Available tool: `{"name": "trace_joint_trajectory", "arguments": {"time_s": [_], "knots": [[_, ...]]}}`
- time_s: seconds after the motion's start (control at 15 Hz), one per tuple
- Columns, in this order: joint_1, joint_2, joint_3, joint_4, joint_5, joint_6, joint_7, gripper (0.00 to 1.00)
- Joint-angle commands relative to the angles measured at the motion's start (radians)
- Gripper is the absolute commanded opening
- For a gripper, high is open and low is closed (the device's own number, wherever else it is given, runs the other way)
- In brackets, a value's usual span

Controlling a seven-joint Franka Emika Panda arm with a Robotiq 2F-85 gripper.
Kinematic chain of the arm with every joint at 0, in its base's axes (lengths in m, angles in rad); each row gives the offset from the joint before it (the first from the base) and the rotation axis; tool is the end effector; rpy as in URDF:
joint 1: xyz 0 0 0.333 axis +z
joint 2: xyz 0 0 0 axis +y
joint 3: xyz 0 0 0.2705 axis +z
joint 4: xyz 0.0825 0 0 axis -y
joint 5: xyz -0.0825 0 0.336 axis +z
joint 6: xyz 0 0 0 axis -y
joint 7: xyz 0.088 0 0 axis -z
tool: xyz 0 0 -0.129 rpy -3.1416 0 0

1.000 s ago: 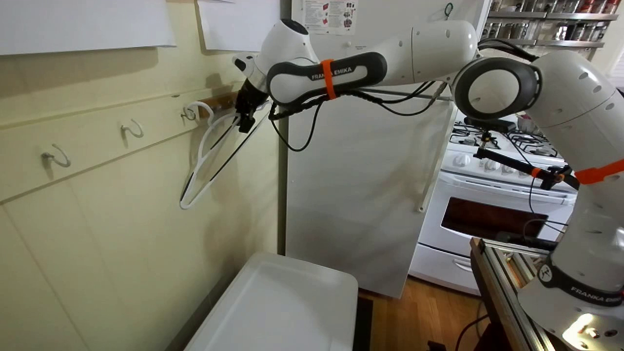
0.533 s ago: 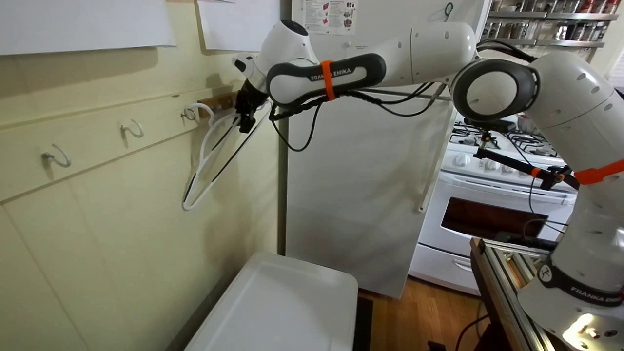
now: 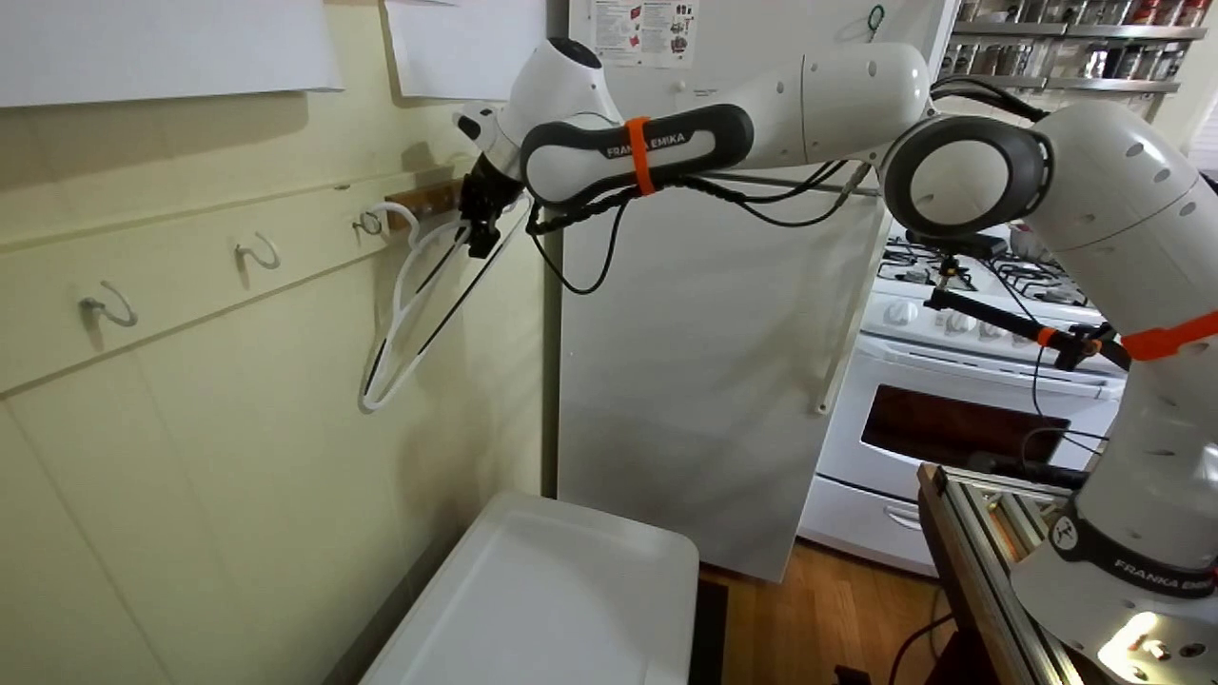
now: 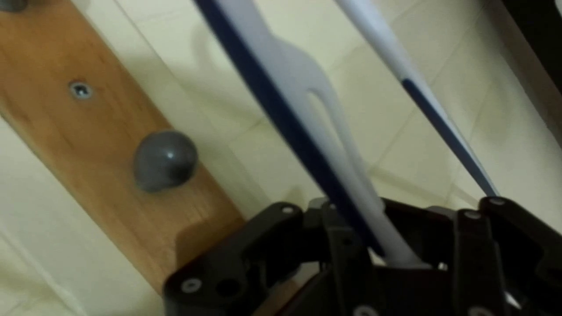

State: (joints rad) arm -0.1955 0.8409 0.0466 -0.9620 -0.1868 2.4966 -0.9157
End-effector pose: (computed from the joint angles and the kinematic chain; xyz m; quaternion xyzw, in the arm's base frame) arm 0.7419 -0.1272 0.4124 0.8555 0.3859 0.2594 0.2276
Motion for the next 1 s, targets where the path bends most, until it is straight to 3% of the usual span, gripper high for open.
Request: {"name": "trace_joint_trajectory", "arguments": {"time_s": [0.0, 0.6, 0.93], "knots": [[0.04, 0.005, -0.023, 0.049, 0.016, -0.022, 0.075, 0.0], [0.1, -0.023, -0.07, 0.045, -0.02, -0.101, 0.208, 0.0], [0.09, -0.012, -0.053, 0.063, -0.008, -0.131, 0.181, 0.0]]}}
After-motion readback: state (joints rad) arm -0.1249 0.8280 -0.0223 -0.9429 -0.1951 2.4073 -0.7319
